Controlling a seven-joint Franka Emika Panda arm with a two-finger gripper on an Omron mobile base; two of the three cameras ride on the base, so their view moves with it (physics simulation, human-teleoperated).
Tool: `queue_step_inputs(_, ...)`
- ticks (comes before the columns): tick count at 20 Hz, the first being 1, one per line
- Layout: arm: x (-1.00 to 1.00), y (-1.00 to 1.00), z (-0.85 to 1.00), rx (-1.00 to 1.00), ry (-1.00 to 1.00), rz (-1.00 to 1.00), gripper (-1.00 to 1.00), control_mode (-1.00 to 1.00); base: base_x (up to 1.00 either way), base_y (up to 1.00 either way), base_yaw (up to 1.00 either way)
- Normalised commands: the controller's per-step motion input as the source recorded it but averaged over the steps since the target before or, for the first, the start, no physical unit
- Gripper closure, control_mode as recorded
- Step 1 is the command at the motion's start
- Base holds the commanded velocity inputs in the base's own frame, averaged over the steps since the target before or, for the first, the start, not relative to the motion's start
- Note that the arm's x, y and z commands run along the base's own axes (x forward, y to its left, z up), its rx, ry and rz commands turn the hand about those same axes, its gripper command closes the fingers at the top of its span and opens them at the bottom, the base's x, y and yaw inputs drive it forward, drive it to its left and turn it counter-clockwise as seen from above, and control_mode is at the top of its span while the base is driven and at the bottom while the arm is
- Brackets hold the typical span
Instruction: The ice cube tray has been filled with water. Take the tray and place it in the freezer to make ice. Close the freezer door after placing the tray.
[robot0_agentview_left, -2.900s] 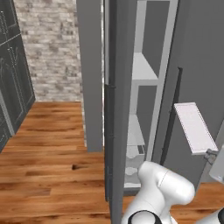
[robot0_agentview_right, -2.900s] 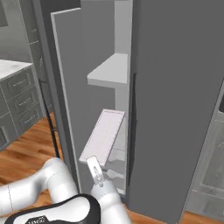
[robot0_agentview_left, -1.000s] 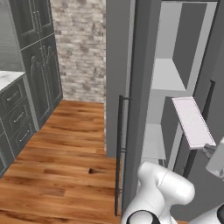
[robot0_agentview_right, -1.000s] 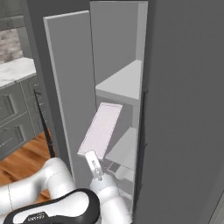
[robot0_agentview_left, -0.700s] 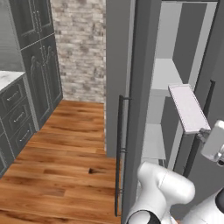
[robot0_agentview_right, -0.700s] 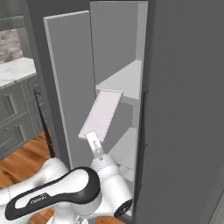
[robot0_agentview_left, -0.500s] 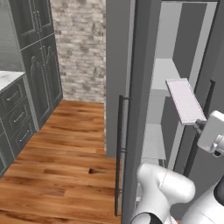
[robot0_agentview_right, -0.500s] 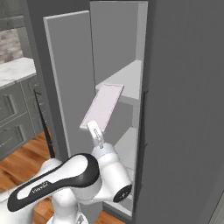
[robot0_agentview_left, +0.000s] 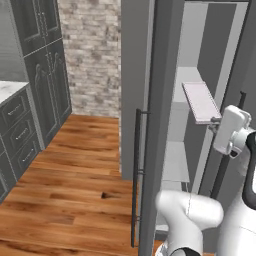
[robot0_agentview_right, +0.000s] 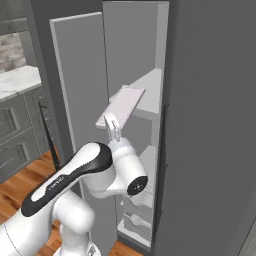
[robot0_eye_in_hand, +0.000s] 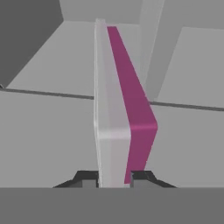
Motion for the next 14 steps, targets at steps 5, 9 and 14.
queue_step_inputs(5, 0.66, -0.01, 0.18, 0.06, 0.00, 0.00, 1.00, -1.00, 0.00, 0.00, 0.00)
queue_step_inputs(9, 0.66, -0.03, 0.09, 0.07, 0.00, 0.00, 1.00, -1.00, 0.00, 0.00, 0.00)
queue_step_inputs(14, 0.51, -0.23, 0.07, 0.07, 0.00, 0.02, 1.00, -1.00, 0.00, 0.00, 0.00)
